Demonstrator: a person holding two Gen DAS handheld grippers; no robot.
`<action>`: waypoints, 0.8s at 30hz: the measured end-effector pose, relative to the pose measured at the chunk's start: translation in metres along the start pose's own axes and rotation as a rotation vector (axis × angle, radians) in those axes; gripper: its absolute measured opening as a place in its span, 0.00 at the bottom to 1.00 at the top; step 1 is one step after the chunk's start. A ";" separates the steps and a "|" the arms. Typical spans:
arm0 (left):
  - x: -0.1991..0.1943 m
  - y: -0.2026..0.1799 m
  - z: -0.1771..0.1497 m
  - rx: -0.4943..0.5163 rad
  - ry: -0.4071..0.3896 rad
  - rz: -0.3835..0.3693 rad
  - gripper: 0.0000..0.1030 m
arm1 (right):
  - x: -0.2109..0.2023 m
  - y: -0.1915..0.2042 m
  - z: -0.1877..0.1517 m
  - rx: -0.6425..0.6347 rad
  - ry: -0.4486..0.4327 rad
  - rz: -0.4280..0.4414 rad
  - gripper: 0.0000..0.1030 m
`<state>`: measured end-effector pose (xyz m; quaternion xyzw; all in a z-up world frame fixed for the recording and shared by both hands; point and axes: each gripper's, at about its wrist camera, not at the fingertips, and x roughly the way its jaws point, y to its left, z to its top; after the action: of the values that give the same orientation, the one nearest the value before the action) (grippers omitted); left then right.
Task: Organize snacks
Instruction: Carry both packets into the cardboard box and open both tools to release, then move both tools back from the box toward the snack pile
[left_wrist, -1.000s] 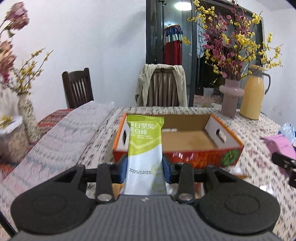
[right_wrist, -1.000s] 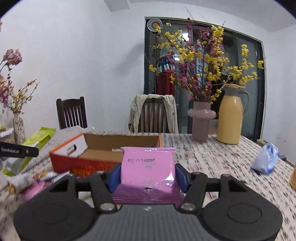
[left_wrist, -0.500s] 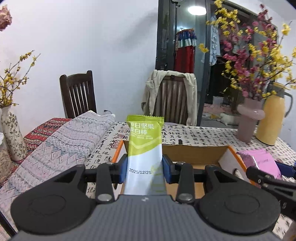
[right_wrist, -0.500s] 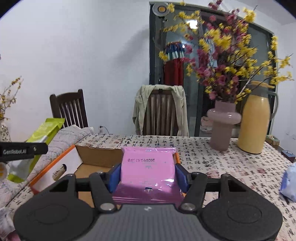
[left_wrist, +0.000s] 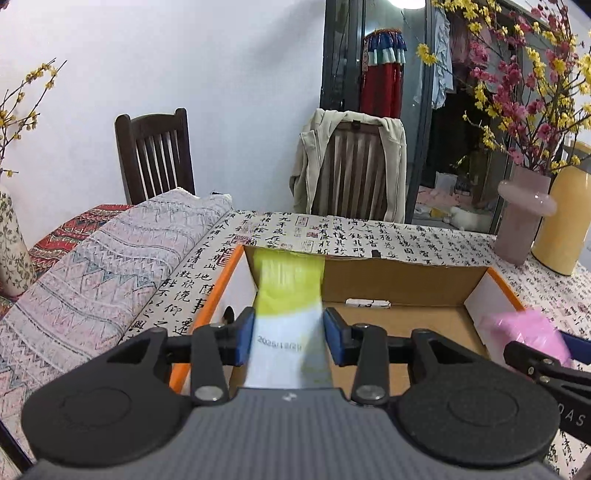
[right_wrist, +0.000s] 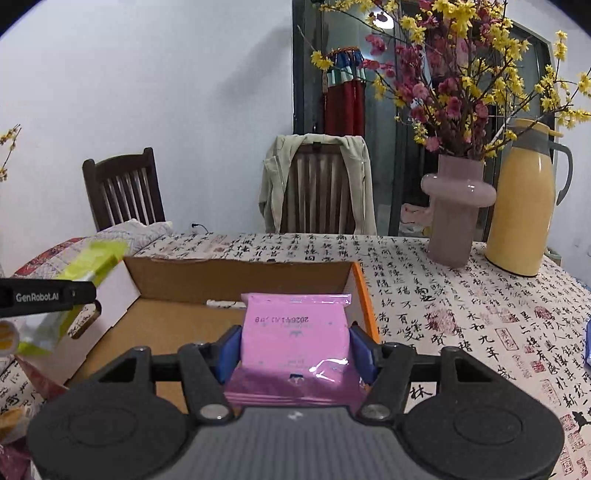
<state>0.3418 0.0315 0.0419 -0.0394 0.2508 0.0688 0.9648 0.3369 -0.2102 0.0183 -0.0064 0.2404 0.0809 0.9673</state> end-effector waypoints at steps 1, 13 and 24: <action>-0.003 0.001 0.000 -0.006 -0.008 -0.005 0.53 | -0.001 0.000 -0.001 0.001 -0.003 -0.002 0.62; -0.039 0.007 0.008 -0.066 -0.146 0.036 1.00 | -0.028 -0.010 0.004 0.062 -0.095 -0.002 1.00; -0.108 0.000 0.012 -0.013 -0.234 -0.003 1.00 | -0.093 -0.009 0.017 0.033 -0.225 -0.016 1.00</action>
<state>0.2546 0.0212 0.1051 -0.0376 0.1359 0.0730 0.9873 0.2654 -0.2322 0.0764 0.0170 0.1314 0.0696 0.9887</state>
